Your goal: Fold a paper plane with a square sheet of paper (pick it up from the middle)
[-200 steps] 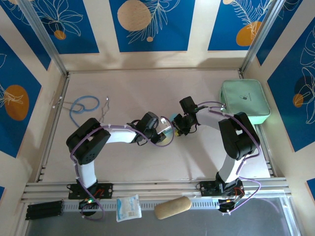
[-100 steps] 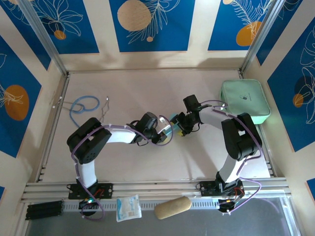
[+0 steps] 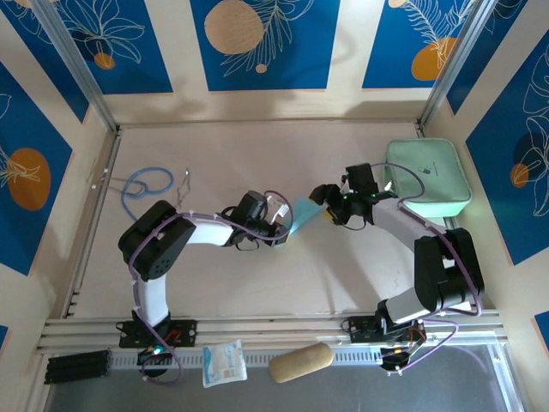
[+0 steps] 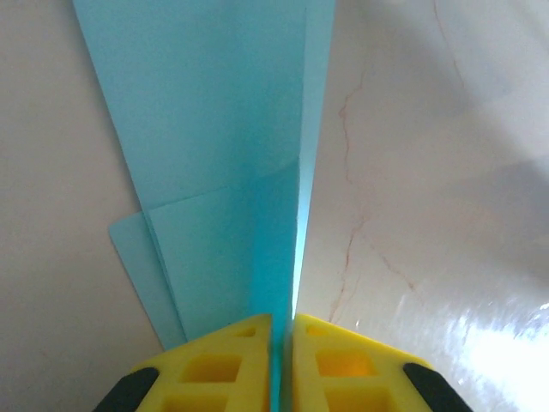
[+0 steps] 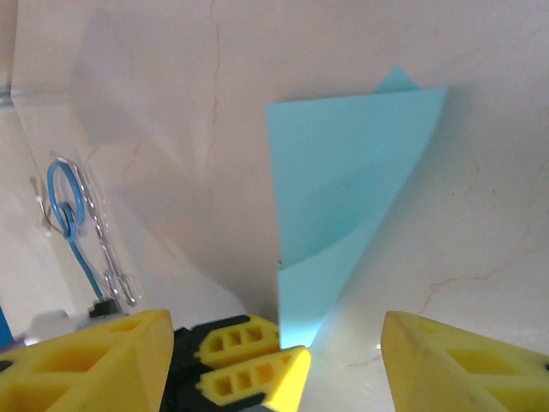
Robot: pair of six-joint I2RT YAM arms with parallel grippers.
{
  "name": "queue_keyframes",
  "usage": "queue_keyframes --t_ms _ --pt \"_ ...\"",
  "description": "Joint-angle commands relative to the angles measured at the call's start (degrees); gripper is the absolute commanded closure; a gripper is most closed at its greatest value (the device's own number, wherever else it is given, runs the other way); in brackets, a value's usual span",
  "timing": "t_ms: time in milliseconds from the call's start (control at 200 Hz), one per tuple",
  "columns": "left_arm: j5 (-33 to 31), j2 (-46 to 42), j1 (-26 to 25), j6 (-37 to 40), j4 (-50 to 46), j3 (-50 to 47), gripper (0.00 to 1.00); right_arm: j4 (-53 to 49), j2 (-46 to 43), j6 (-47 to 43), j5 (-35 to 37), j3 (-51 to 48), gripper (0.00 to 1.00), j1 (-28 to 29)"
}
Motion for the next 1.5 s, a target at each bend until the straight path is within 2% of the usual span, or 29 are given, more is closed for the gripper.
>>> queue_keyframes --t_ms 0,220,435,705,890,1116,1496 --pt "3.70 1.11 0.84 -10.18 4.95 -1.26 0.87 7.17 -0.94 -6.47 -6.60 -3.53 0.35 -0.50" --pt "5.21 1.96 2.14 -19.53 12.18 -3.59 0.87 18.45 2.72 -7.45 -15.38 -7.42 0.41 -0.31" --pt "6.48 3.97 3.23 -26.27 18.90 -5.54 0.87 22.49 10.20 -8.02 -19.38 -4.34 0.52 1.82" --pt "6.99 4.78 4.17 -31.71 20.67 -6.64 0.87 23.90 17.66 -8.55 -22.45 0.36 0.55 3.58" --pt "7.21 5.43 4.36 -32.57 20.50 -6.62 0.85 23.76 20.99 -8.95 -22.97 2.56 0.57 4.15" --pt "6.82 5.58 4.35 -31.67 17.84 -6.40 0.78 22.39 22.49 -9.57 -23.31 3.82 0.57 4.59" --pt "5.67 5.73 4.41 -30.75 10.51 -4.71 0.83 20.20 23.11 -9.79 -22.25 4.52 0.58 4.61"
